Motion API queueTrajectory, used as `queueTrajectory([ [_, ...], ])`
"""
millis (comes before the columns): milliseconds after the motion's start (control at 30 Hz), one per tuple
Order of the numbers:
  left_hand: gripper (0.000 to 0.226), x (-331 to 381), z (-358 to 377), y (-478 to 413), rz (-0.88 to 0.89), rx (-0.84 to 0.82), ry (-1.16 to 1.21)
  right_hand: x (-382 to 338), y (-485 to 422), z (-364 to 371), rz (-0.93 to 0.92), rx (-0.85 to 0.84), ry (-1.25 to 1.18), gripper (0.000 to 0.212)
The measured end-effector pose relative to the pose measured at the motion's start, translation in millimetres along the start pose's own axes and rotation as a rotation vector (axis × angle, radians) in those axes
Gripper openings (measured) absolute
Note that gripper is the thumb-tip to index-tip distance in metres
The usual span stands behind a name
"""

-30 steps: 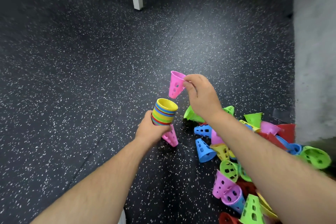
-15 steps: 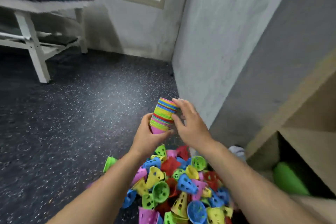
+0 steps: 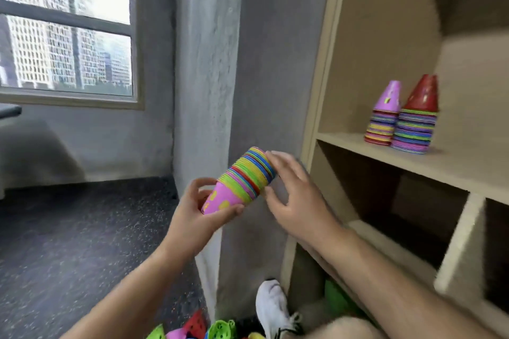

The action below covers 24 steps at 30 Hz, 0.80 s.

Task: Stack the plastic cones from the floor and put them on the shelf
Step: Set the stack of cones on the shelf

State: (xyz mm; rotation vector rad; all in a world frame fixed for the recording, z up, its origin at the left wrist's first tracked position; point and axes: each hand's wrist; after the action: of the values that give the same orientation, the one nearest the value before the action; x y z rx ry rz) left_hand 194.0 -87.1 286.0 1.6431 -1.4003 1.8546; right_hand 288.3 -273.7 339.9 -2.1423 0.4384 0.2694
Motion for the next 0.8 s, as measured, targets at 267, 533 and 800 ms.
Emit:
queueTrajectory([
  [267, 0.074, 114, 57, -71, 0.157, -0.235, 0.026, 9, -26, -120, 0.061, 0.168, 0.246, 0.072],
  [533, 0.056, 208, 180, -123, 0.300, -0.257, 0.139, 39, -29, -208, 0.326, 0.352, 0.258, 0.081],
  [800, 0.039, 201, 309, -136, 0.326, -0.479, -0.001, 99, -13, -236, 0.738, 0.344, 0.444, 0.103],
])
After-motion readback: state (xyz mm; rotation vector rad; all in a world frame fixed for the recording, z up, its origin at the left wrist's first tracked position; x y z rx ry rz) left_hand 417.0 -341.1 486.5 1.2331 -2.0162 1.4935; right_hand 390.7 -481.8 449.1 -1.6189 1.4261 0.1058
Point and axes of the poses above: each hand's wrist, its own y-axis away from the middle knuckle, its own z-axis out of the palm, x = y × z, and after that the axes turned 10 degrees about -y, right-handed
